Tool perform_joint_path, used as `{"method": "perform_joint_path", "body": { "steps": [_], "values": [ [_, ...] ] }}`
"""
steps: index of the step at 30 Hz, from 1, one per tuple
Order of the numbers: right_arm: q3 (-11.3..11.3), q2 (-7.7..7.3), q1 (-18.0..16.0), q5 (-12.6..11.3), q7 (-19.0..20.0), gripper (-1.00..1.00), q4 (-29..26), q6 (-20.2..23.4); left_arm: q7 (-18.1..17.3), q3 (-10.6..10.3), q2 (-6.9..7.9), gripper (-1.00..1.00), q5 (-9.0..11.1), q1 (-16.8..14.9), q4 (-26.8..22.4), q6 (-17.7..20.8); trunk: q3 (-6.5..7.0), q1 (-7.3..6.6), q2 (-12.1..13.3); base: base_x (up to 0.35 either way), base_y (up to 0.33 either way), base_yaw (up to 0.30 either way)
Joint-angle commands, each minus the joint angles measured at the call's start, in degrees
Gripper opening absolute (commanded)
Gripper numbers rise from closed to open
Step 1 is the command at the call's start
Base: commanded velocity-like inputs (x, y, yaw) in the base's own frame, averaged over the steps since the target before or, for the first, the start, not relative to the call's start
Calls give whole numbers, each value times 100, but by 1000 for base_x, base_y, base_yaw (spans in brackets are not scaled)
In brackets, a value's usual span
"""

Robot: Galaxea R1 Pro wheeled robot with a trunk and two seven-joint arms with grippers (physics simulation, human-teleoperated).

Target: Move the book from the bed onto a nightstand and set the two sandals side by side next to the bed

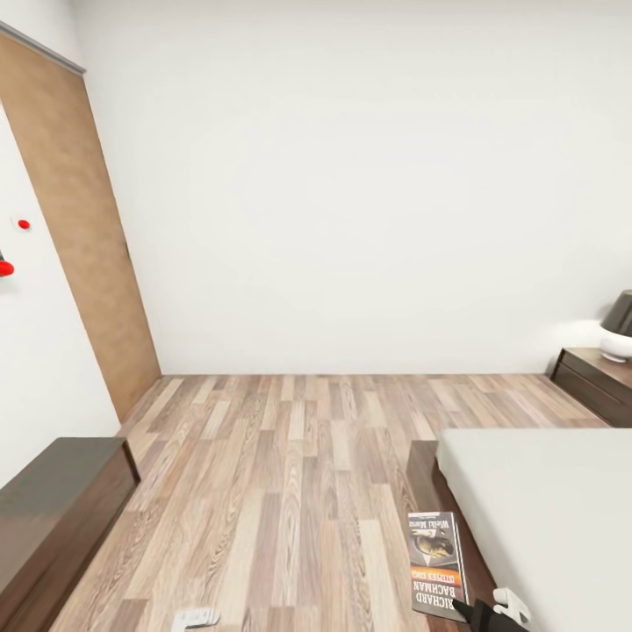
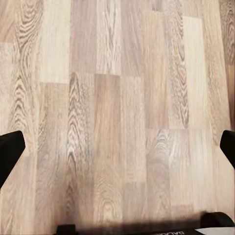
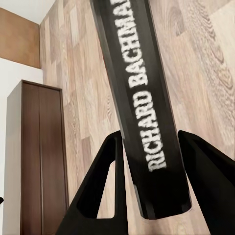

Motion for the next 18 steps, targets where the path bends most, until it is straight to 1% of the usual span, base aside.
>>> {"method": "perform_joint_path", "body": {
  "steps": [1, 18],
  "values": [
    [-10, -1, -5, -64, 21, -100, -3, 60, -41, 34, 1, 100, 42, -5, 8, -1, -9, 5, -7, 332, 0, 0],
    [-11, -1, -5, -64, 21, -100, -3, 60, -35, 34, 1, 100, 42, -5, 8, -1, -9, 5, -7, 333, 0, 0]
  ]
}}
